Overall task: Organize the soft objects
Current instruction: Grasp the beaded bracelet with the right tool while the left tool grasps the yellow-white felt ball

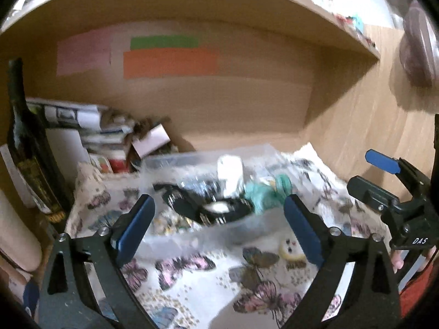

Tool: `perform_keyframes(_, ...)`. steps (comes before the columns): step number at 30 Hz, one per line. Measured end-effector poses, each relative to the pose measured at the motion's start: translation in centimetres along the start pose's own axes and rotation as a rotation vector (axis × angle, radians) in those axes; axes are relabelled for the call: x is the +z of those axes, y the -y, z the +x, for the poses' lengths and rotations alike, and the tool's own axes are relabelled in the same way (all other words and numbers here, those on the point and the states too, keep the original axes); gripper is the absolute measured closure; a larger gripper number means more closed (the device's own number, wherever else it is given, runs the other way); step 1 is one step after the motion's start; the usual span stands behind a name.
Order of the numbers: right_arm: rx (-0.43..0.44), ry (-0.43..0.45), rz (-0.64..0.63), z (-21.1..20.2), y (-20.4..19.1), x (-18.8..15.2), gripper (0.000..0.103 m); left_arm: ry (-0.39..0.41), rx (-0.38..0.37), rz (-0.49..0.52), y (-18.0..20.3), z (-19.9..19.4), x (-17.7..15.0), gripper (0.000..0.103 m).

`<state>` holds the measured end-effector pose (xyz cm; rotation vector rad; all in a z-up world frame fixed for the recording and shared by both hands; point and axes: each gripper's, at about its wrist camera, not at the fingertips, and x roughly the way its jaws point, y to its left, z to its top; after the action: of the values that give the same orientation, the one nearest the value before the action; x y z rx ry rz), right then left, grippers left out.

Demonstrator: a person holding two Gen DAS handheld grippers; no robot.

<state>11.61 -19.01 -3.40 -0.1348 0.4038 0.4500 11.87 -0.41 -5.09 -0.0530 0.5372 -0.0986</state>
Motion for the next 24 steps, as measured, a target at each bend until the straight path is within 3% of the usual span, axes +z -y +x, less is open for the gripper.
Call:
perform_keyframes(10, 0.015, -0.204, 0.061, 2.0, 0.6, -6.8, 0.003, -0.127, -0.055, -0.004, 1.6, 2.5, -3.3, 0.007)
perform_keyframes(19, 0.026, -0.326, 0.022, 3.1, 0.1, -10.0, 0.038, -0.217, -0.091, 0.018, 3.9, 5.0, -5.4, 0.007)
perform_keyframes(24, 0.009, -0.323, 0.011, 2.7, 0.5, -10.5, 0.071, -0.234, -0.103, 0.050, 5.3, 5.8, -5.5, 0.007)
